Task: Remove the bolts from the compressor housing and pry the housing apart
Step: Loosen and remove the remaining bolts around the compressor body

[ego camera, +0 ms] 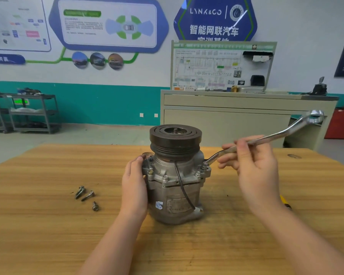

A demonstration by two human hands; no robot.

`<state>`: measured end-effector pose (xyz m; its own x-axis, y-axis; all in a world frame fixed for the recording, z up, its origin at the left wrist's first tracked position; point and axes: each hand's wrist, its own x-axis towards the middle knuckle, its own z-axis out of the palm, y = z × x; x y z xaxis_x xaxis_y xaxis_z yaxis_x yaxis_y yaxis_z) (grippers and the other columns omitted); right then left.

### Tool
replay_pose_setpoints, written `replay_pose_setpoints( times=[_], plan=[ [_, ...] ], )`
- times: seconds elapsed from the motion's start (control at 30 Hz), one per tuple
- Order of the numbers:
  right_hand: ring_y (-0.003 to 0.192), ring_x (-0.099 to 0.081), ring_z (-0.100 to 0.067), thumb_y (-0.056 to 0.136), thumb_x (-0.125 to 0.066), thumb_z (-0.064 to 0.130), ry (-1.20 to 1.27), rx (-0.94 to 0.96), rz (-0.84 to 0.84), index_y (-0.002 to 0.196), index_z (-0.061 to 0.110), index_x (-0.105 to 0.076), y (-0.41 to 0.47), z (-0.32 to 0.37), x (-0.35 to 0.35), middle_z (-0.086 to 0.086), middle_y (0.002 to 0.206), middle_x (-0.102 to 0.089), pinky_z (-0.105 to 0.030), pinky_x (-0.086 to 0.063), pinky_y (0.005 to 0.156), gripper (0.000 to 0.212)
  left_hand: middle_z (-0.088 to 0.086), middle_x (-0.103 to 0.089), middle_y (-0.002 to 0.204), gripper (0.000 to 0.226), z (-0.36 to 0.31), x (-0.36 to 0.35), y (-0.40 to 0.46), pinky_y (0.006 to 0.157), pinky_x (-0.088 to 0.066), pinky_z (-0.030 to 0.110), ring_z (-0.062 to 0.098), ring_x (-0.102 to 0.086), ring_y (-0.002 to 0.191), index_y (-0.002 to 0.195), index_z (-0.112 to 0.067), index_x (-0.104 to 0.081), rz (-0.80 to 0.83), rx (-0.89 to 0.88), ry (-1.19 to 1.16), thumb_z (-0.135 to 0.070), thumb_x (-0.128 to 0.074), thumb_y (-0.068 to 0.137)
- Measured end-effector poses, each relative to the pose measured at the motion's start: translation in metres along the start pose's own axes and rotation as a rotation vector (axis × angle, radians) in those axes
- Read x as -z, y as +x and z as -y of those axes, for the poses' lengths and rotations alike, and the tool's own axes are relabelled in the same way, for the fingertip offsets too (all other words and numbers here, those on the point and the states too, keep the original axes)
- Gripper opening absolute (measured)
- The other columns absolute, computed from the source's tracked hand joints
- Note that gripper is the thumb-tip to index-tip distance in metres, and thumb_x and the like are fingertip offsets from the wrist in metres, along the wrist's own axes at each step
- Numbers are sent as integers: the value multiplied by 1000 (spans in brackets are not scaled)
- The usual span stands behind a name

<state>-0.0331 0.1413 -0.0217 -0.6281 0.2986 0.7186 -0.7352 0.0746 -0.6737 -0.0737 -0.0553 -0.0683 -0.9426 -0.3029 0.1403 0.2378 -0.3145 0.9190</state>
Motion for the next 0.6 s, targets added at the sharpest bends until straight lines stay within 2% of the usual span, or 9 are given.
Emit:
replay_pose_setpoints(
  times=[0.07, 0.13, 0.2, 0.27, 0.4, 0.43, 0.47, 0.53, 0.6],
  plan=[
    [64, -69, -17, 98, -47, 34, -133, 133, 64, 89, 42, -54, -7, -2, -1, 0, 86, -69, -35, -57, 65, 14, 1, -71, 115, 40, -1, 0, -1, 108, -42, 52, 22, -62, 116, 106, -31, -69, -2, -9, 10, -47, -46, 77],
    [65, -68, -12, 98, -48, 31, -244, 259, 121, 91, 48, -55, -11, -5, -1, 2, 80, -69, -30, -56, 67, 19, 1, -71, 113, 36, -1, 0, -2, 106, -44, 53, 21, -62, 114, 105, -31, -69, -6, -26, 19, -45, -45, 83],
    [67, -67, -9, 98, -47, 27, -310, 365, 173, 98, 31, -58, -14, -10, 0, 2, 74, -66, -29, -56, 65, 12, 0, -71, 112, 30, -1, 0, -3, 106, -44, 53, 21, -62, 113, 104, -32, -69, -8, -37, 23, -40, -44, 91],
    [70, -64, -8, 101, -43, 30, -389, 474, 230, 99, 14, -58, -17, -12, 0, -3, 79, -62, -30, -56, 63, 22, 0, -71, 111, 29, 0, 0, -2, 106, -44, 52, 20, -63, 111, 104, -32, -70, -8, -46, 32, -38, -43, 95],
    [77, -59, -15, 97, -51, 9, -549, 723, 354, 102, 6, -57, -24, -16, -3, -11, 90, -60, -26, -51, 68, 9, 0, -71, 108, 28, 1, 1, -1, 105, -44, 53, 20, -63, 110, 101, -31, -69, -14, -63, 50, -32, -41, 100],
    [78, -59, -17, 97, -51, 10, -554, 757, 360, 103, 6, -56, -27, -18, -4, -11, 92, -60, -25, -51, 70, 8, -3, -72, 104, 29, 1, 1, -1, 105, -45, 53, 19, -63, 109, 98, -33, -70, -15, -66, 60, -31, -40, 101],
    [79, -58, -17, 101, -46, 16, -528, 755, 334, 103, 8, -53, -31, -21, -5, -9, 94, -59, -23, -50, 72, 11, -5, -72, 100, 31, 1, 1, -1, 104, -45, 53, 18, -63, 107, 94, -34, -70, -18, -65, 67, -30, -40, 101],
    [79, -57, -12, 103, -38, 21, -356, 631, 190, 102, 11, -49, -38, -26, -10, -4, 93, -57, -21, -49, 74, 15, -5, -72, 98, 32, 1, 1, -2, 104, -46, 53, 18, -64, 106, 92, -34, -70, -22, -64, 72, -30, -40, 102],
    [64, -54, -12, 100, -34, 16, -101, 424, -19, 99, 20, -44, -37, -26, -17, -4, 86, -60, -23, -47, 63, 11, -5, -73, 99, 33, 0, 1, -2, 104, -46, 54, 19, -64, 106, 92, -33, -71, -20, -63, 60, -29, -40, 102]
  ],
)
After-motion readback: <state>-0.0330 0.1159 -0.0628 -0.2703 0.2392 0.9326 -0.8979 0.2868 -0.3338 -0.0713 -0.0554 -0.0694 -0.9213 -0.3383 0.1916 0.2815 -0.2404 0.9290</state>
